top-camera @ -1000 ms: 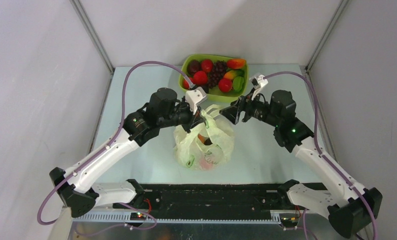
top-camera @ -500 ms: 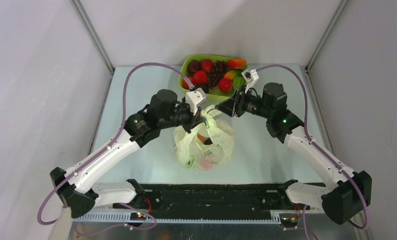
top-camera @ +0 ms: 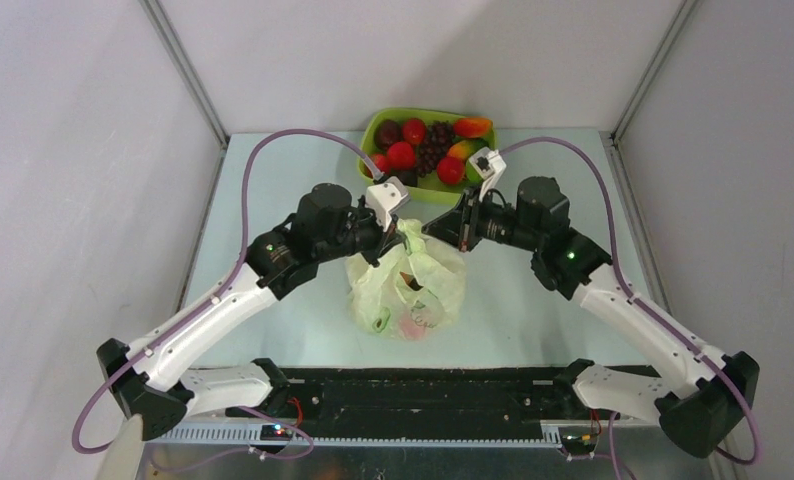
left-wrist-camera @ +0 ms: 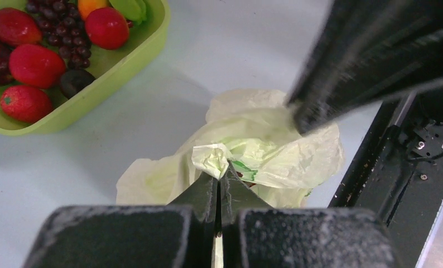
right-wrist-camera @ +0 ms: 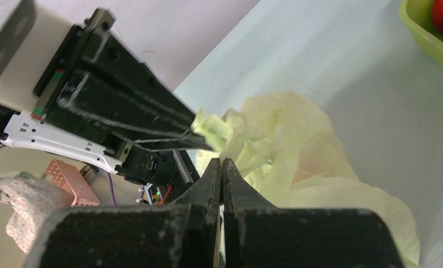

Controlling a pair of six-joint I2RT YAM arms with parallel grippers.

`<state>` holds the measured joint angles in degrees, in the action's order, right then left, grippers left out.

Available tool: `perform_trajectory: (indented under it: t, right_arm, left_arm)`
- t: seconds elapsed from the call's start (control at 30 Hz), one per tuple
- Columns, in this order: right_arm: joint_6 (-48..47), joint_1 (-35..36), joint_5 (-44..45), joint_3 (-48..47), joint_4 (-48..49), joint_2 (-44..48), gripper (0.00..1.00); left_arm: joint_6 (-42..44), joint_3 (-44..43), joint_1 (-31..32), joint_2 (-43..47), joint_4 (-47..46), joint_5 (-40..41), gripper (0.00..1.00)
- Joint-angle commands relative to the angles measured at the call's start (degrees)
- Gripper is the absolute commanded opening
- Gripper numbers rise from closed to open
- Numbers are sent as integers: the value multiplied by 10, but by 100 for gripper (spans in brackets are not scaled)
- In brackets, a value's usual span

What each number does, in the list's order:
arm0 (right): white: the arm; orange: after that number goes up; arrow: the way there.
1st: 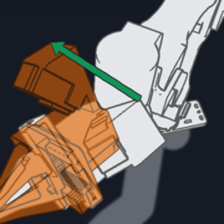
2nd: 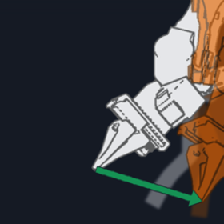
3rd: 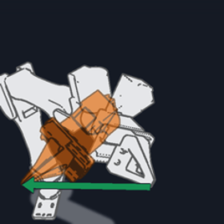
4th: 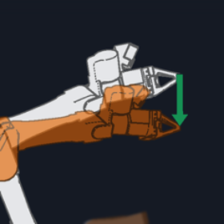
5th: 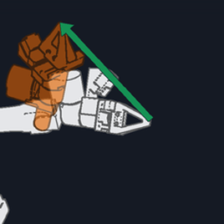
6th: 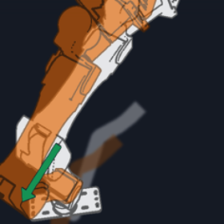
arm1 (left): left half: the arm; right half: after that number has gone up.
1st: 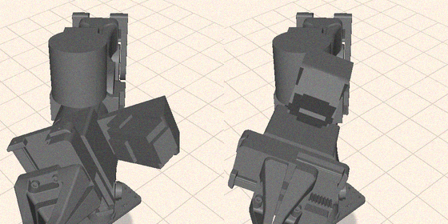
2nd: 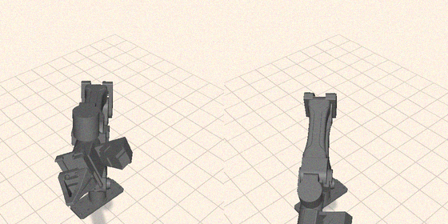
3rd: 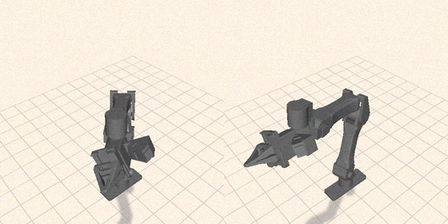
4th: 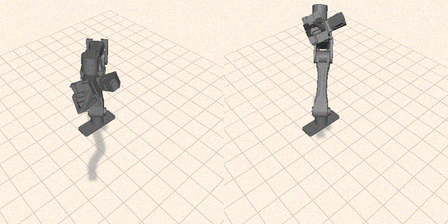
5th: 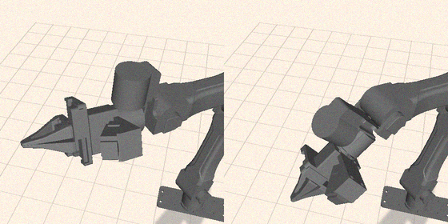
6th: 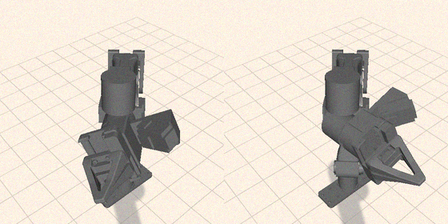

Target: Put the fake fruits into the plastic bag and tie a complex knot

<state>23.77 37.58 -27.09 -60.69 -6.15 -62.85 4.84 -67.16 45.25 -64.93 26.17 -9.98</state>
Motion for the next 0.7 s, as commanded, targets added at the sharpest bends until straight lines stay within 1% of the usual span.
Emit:
perform_trajectory:
  t: [0.0, 0.07, 0.17, 0.2, 0.27, 0.43, 0.5, 0.6, 0.67]
  right_arm:
    - [-28, 62, 91, -3, 1, 36, 0]
    - [-30, 97, 119, 20, 20, 43, 0]
    - [-30, 122, 141, 60, 51, 45, 0]
    - [-32, 135, 147, 66, 72, 41, 0]
    - [-49, 150, 164, 76, 85, 31, 0]
    - [-76, 173, 184, 100, 113, 12, 0]
    - [-81, 178, 184, 110, 130, 7, 0]
    - [-91, 184, 188, 116, 139, 1, 0]
    - [-96, 185, 189, 118, 139, -3, 0]
  left_arm:
    - [-12, 4, 2, 19, -26, 33, 0]
    - [-17, 3, 2, 18, -25, 39, 0]
    - [-25, 0, 2, 22, -23, 39, 0]
    - [-27, -1, 2, 23, -23, 38, 0]
    - [-35, -5, 3, 24, -20, 35, 0]
    - [-80, -14, 1, 25, 1, 48, 0]
    - [-101, -14, 1, 26, 7, 43, 2]
    - [-142, -7, 0, 28, 12, 33, 7]
    - [-173, 0, -6, 31, 11, 26, 9]
